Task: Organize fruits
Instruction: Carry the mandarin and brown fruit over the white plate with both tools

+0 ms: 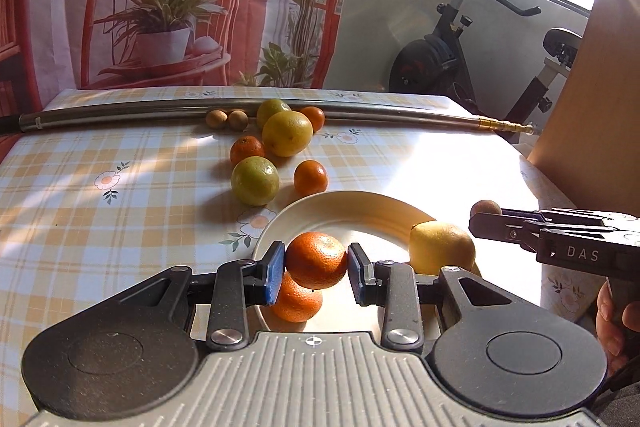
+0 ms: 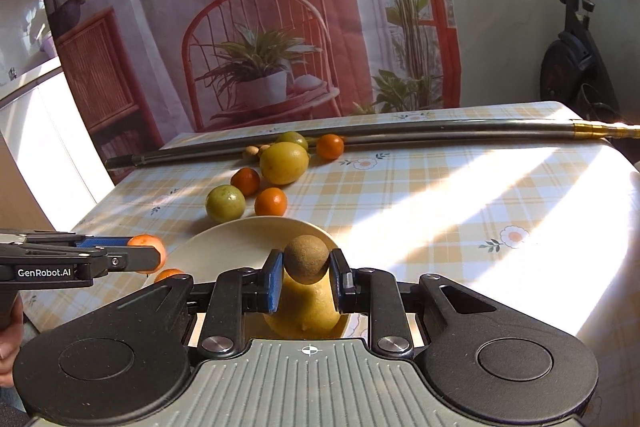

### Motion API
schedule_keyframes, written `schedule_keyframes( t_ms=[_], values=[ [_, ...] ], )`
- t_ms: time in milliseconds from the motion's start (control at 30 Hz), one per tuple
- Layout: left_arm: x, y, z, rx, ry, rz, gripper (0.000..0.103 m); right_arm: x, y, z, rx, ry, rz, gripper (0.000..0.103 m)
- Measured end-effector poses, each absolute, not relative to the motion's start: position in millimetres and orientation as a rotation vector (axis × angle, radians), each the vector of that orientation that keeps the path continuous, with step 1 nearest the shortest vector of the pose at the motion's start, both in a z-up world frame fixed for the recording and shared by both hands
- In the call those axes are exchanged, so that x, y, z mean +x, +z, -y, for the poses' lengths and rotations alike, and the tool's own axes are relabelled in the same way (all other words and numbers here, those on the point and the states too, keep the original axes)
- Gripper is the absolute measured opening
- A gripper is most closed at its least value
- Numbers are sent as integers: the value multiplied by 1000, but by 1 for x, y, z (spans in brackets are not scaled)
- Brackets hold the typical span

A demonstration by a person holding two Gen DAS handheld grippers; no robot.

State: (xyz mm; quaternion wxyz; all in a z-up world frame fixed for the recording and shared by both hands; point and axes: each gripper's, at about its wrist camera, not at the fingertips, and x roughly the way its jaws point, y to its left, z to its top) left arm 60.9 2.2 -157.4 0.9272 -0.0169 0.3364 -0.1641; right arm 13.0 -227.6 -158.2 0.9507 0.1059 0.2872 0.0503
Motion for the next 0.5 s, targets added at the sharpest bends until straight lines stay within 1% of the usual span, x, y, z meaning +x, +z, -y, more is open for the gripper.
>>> schedule_keyframes(
  t_ms=[300, 500],
  values=[
    [49, -169, -3, -10, -374, -753, 35, -6, -163, 221, 238, 133, -669, 22],
    [51, -180, -2, 0, -378, -797, 35, -6, -168, 209, 194, 180, -725, 22]
  ],
)
